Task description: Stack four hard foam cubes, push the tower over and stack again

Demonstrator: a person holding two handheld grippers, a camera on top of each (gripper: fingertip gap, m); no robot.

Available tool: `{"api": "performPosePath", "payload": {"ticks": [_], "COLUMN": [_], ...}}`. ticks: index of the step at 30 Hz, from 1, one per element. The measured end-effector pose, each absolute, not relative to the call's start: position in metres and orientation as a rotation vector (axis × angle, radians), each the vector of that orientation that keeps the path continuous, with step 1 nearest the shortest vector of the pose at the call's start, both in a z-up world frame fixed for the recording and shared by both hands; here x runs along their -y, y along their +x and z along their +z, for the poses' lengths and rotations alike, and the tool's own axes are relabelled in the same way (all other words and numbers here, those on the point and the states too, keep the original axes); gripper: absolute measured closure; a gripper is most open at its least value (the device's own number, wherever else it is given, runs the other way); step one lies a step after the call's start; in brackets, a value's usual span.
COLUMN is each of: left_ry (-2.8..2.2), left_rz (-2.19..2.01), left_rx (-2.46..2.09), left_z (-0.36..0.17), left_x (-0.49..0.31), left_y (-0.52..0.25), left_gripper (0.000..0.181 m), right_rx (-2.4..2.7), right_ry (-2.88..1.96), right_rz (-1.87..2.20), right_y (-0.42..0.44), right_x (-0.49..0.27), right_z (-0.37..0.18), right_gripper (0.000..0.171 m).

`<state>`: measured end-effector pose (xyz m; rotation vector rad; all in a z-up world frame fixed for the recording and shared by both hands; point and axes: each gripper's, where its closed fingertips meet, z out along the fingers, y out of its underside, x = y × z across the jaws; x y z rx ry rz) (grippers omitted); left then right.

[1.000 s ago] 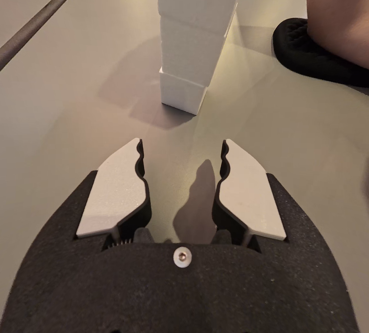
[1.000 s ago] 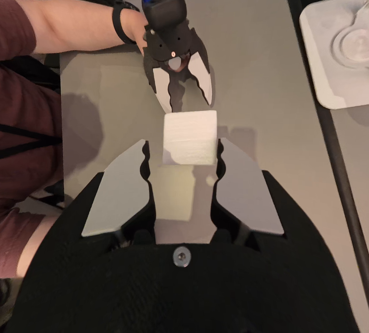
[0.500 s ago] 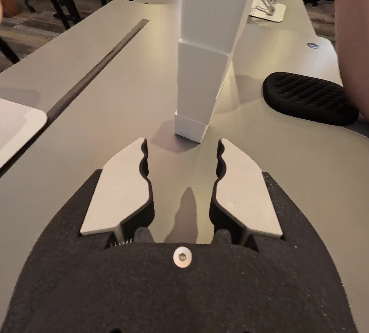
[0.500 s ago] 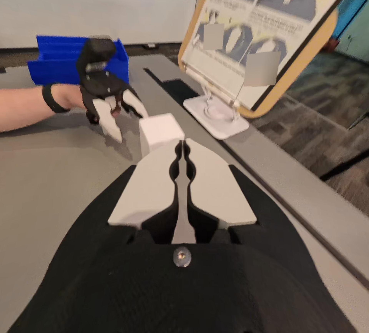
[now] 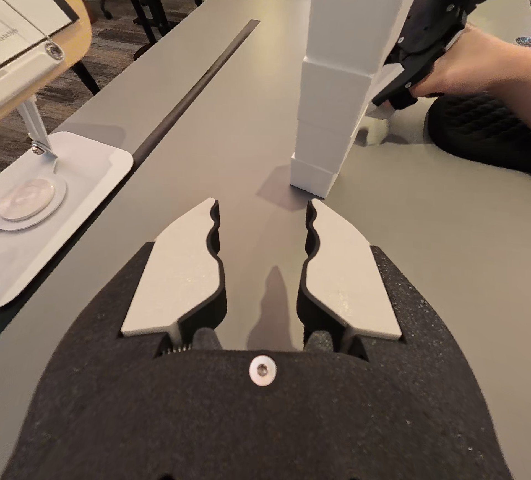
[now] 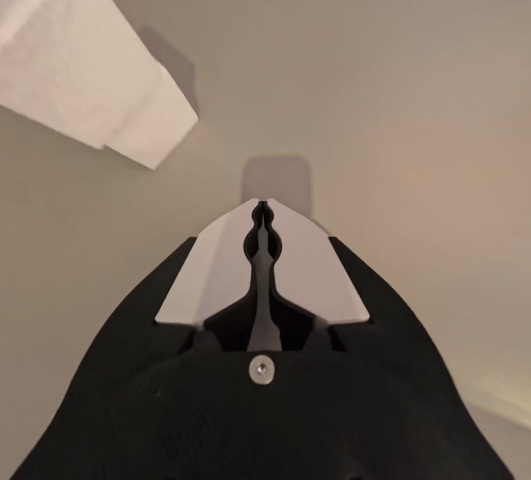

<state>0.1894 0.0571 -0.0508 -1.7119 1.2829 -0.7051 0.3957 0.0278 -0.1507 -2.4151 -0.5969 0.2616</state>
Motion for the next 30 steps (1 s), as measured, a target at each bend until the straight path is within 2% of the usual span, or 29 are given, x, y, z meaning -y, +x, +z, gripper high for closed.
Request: {"api": "performPosePath", "payload": {"ticks": [5, 10, 15, 21, 28, 30], "left_ry": [-1.731, -1.740, -1.725, -1.812, -1.890, -1.936], "left_rz": [-0.719, -0.605, -0.509, -0.358, -0.559, -0.620], "left_rx": [-1.255, -1.254, -1.220, -1.085, -1.109, -1.210], "left_z": [-0.048, -0.046, -0.030, -0.019, -0.018, -0.032], "left_x": [-0.061, -0.070, -0.080, -0.105, -0.088, -0.068], "left_y": [0.184, 0.170, 0.149, 0.095, 0.040, 0.031], "left_gripper": [0.126, 0.126, 0.125, 0.124, 0.115, 0.111], "right_rx": [0.454, 0.364, 0.458, 0.617, 0.810, 0.876], "right_ry": [-2.297, -2.218, -2.113, -2.091, -1.960, -1.925], "right_rz": [0.111, 0.238, 0.295, 0.135, 0.303, 0.395], "right_y": [0.380, 0.344, 0.293, 0.259, 0.243, 0.241], "right_x": [-0.043, -0.050, -0.053, -0.065, -0.063, -0.056], "right_z": [-0.109, -0.082, -0.049, -0.018, 0.010, 0.009], "right_gripper": [0.170, 0.170, 0.170, 0.170, 0.170, 0.157]}}
